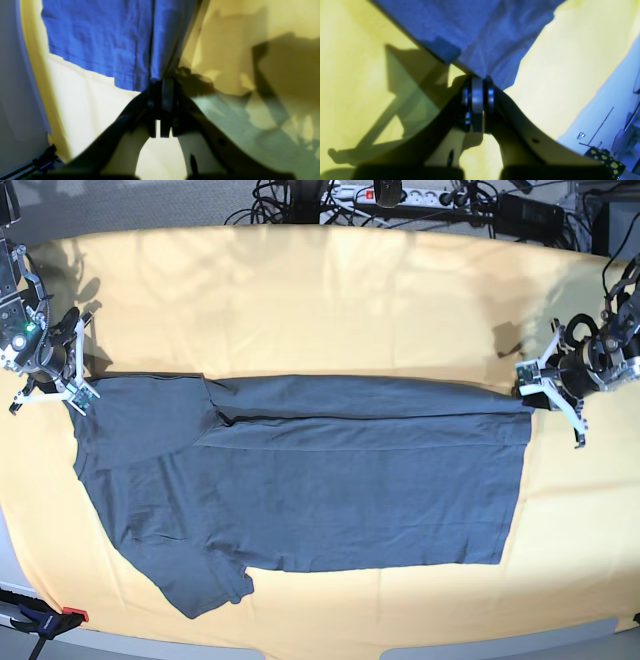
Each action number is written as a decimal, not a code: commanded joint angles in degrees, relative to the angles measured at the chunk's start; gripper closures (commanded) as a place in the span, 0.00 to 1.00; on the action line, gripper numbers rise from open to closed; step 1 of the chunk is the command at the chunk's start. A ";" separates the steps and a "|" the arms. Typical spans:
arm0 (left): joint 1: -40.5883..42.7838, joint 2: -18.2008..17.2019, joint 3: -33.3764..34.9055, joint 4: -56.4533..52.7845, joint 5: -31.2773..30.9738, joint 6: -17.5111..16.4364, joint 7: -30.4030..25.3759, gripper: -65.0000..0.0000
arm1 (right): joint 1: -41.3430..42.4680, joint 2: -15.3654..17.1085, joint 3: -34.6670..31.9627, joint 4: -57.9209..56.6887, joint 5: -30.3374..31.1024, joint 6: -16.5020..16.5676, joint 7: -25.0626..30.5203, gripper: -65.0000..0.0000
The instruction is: Fold the T-shirt properly
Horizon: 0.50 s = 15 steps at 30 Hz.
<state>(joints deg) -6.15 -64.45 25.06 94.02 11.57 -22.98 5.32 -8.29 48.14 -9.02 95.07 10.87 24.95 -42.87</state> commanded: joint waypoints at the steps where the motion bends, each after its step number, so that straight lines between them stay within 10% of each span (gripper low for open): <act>1: -2.08 -1.79 -0.85 0.76 -0.09 1.33 -0.42 1.00 | 1.40 1.70 0.52 0.57 -0.63 -0.68 0.17 1.00; 15: -3.23 -8.33 -0.85 7.63 -5.05 -7.13 -1.05 1.00 | 1.16 8.92 0.52 8.48 13.20 4.46 -5.84 1.00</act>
<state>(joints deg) -8.56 -71.11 25.06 101.10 6.81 -30.79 4.69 -7.86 55.42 -9.17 102.78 24.45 29.69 -49.17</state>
